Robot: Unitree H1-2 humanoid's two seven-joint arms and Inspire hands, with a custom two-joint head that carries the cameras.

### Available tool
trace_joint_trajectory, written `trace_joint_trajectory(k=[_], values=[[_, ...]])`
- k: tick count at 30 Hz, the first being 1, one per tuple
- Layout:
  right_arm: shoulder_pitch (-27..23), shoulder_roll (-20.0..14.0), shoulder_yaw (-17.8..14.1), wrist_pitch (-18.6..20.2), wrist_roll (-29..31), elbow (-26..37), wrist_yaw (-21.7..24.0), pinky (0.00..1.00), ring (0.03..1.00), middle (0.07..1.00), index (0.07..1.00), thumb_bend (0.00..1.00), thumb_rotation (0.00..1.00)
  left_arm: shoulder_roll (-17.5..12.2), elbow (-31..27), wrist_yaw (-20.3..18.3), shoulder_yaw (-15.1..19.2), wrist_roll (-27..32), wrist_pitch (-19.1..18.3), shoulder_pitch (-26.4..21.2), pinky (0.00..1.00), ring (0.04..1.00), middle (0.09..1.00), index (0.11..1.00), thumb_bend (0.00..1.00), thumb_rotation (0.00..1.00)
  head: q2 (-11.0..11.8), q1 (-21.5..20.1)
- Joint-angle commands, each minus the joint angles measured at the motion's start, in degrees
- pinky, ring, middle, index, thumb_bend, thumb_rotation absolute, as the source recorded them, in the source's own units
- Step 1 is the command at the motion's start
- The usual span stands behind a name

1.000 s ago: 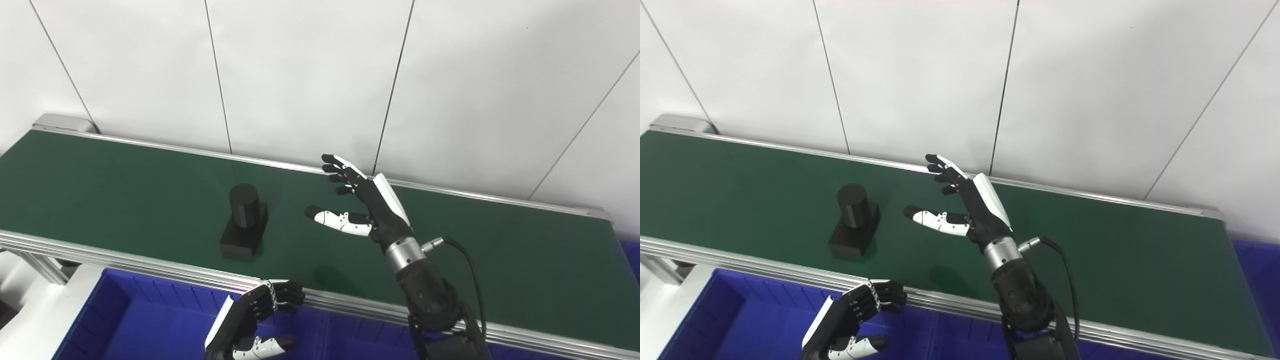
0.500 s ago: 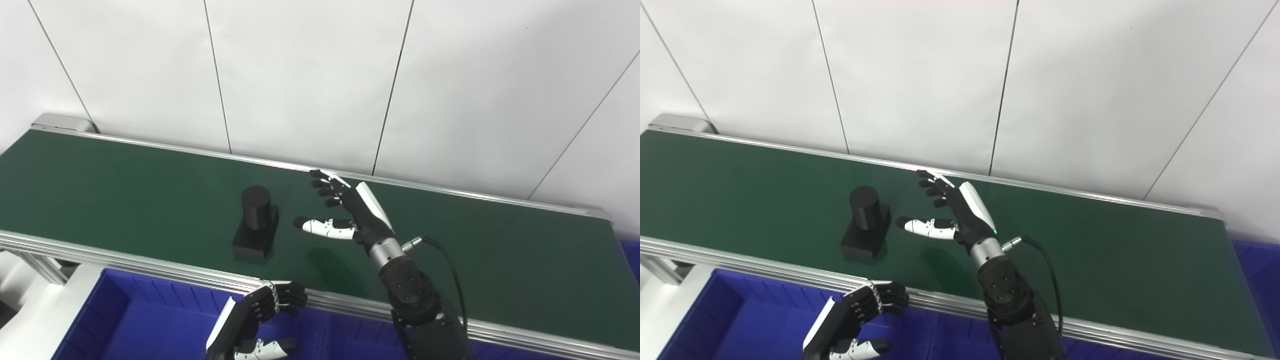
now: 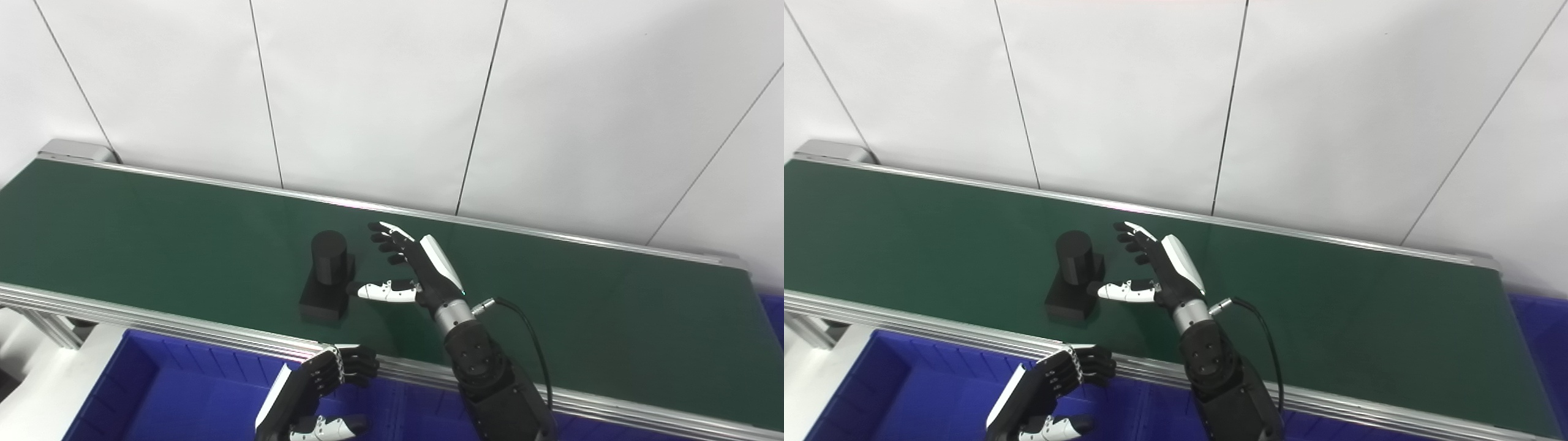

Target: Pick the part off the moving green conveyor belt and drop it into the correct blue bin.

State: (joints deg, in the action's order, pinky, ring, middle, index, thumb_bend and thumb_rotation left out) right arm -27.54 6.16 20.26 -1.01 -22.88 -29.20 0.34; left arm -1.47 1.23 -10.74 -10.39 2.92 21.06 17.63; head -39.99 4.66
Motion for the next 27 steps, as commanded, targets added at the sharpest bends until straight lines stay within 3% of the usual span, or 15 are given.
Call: trace_joint_trajectory(k=[1,5,27], values=[[-2.79,1.25,0.09,-4.29,0.57,0.85,-0.88,0.77,0.834,0.845,0.876,0.69,0.24,0.27,-1.59,0.07,-0.26,-0.35,0.96,-0.23,0.6,0.644,0.663,0.68,0.98,0.46,-0.13,0.1],[-2.88,1.28,0.16,-2.79,0.4,1.59,-0.34,0.79,0.845,0.849,0.878,0.7,0.25,0.58,-1.88,0.31,-0.41,-0.58,0.44,-0.07,0.6,0.644,0.661,0.68,0.98,0.47,-0.15,0.22],[-4.73,1.72,1.11,-5.25,-1.19,-3.74,-3.23,0.78,0.826,0.819,0.842,0.77,0.26,1.57,-1.8,0.84,-1.53,-1.0,1.09,0.28,0.61,0.647,0.664,0.677,0.98,0.47,-0.05,0.94]])
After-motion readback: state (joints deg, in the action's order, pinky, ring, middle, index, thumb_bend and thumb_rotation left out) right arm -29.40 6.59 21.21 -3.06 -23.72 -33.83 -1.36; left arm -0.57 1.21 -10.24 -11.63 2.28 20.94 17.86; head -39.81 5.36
